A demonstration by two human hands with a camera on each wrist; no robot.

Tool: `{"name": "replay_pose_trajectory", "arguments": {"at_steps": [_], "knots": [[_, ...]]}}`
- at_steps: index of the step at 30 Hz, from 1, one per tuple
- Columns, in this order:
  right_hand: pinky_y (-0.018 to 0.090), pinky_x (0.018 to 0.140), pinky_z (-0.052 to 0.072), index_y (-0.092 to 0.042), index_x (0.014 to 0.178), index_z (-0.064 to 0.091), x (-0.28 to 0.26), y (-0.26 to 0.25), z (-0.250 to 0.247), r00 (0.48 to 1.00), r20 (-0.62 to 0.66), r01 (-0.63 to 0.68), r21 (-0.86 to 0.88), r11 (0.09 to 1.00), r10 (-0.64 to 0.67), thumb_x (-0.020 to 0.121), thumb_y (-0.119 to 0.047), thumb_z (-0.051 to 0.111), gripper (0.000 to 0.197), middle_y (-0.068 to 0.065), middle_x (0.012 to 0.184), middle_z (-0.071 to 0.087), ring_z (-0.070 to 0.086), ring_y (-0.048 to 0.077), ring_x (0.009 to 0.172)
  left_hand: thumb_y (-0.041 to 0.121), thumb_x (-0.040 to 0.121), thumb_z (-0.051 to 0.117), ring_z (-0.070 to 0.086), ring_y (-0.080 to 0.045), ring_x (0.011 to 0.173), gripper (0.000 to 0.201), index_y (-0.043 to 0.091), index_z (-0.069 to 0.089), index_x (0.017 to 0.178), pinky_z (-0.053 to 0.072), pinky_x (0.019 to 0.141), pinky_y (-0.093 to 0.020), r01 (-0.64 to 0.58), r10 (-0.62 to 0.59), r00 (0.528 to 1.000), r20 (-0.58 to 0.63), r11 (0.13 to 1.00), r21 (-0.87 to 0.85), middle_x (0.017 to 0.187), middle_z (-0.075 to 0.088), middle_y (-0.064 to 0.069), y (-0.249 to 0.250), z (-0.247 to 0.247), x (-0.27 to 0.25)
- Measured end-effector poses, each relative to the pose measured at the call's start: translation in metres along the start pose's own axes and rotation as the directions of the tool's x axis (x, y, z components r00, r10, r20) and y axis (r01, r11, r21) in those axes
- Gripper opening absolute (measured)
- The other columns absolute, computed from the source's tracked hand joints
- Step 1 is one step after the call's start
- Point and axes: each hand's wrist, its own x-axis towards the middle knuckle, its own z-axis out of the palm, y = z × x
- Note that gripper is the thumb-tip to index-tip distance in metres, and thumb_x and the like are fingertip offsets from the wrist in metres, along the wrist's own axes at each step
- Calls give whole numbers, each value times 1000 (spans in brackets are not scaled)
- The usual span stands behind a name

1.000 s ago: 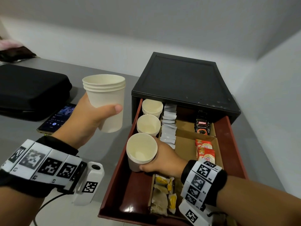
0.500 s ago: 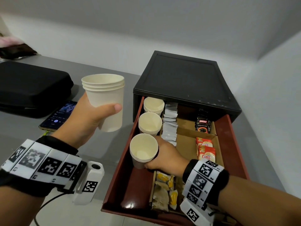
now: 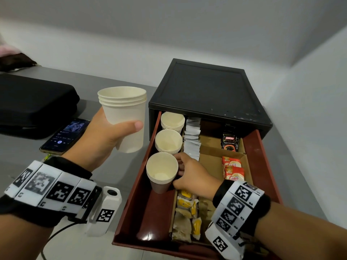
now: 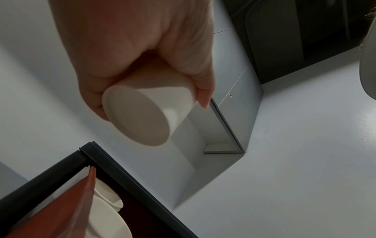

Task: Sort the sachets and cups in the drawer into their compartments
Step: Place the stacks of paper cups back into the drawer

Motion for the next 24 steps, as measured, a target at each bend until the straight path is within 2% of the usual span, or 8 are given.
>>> {"name": "replay_pose_trajectory", "arguments": {"at_steps": [4, 7, 9, 12, 15, 19, 22, 24], "knots": [[19, 75, 51, -20, 101, 58, -3, -13, -36, 994, -109, -30, 0, 1000, 30, 80, 6, 60, 32, -1, 101, 60, 60, 15, 100, 34, 61, 72, 64, -16, 100, 54, 26, 60, 113, 55, 78, -25, -7, 7, 999, 44, 1000, 2, 101, 68, 3, 4, 5, 3], [28, 80, 52, -15, 107, 60, -1, -11, -69, 952, -260, -170, -16, 985, 160, 87, -3, 56, 24, 4, 105, 60, 60, 20, 97, 34, 61, 72, 65, -13, 98, 52, 29, 59, 111, 54, 76, -24, -5, 4, 998, 66, 1000, 9, 99, 68, 6, 6, 8, 5], [33, 84, 52, -10, 118, 55, 1, 1, -75, 908, -200, -348, 133, 928, 369, 87, -3, 55, 32, 10, 111, 57, 58, 25, 101, 35, 60, 71, 65, -10, 95, 51, 31, 59, 109, 54, 73, -22, -5, 5, 997, 79, 1000, 10, 96, 68, 8, 7, 11, 7], [23, 68, 50, -7, 107, 55, -3, 10, -67, 815, -13, -558, 256, 789, 580, 88, -1, 53, 20, 10, 107, 52, 54, 20, 93, 35, 58, 71, 66, -6, 91, 50, 31, 60, 107, 54, 71, -20, -2, 1, 996, 86, 1000, 2, 93, 69, 10, 8, 16, 9], [23, 67, 51, -6, 81, 52, 0, 17, -54, 793, 73, -592, 325, 737, 605, 89, 5, 48, 15, 8, 90, 50, 52, 16, 85, 35, 57, 72, 66, -7, 90, 50, 30, 60, 106, 54, 72, -21, 10, -9, 996, 87, 1000, -7, 92, 69, 9, 5, 20, 11], [19, 55, 54, -5, 87, 51, 1, 14, -45, 807, 98, -553, 470, 688, 582, 88, 13, 44, 20, 13, 107, 49, 53, 21, 96, 35, 57, 71, 66, -6, 89, 49, 32, 60, 105, 54, 70, -21, 18, -18, 994, 107, 1000, 1, 91, 69, 10, 8, 24, 12], [17, 55, 53, -4, 85, 52, -5, 11, -51, 820, 69, -540, 419, 729, 568, 87, 12, 44, 19, 10, 95, 50, 53, 15, 85, 36, 57, 71, 66, -7, 89, 50, 31, 60, 105, 54, 70, -21, 29, -29, 994, 109, 1000, 0, 91, 70, 9, 10, 27, 13], [18, 61, 46, -3, 94, 58, -13, 5, -59, 862, 16, -494, 253, 832, 507, 88, 5, 46, 16, 5, 86, 52, 50, 10, 73, 37, 56, 72, 66, -10, 93, 55, 30, 59, 109, 55, 71, -23, 55, -55, 992, 112, 998, 7, 94, 70, 7, 12, 28, 12]]}}
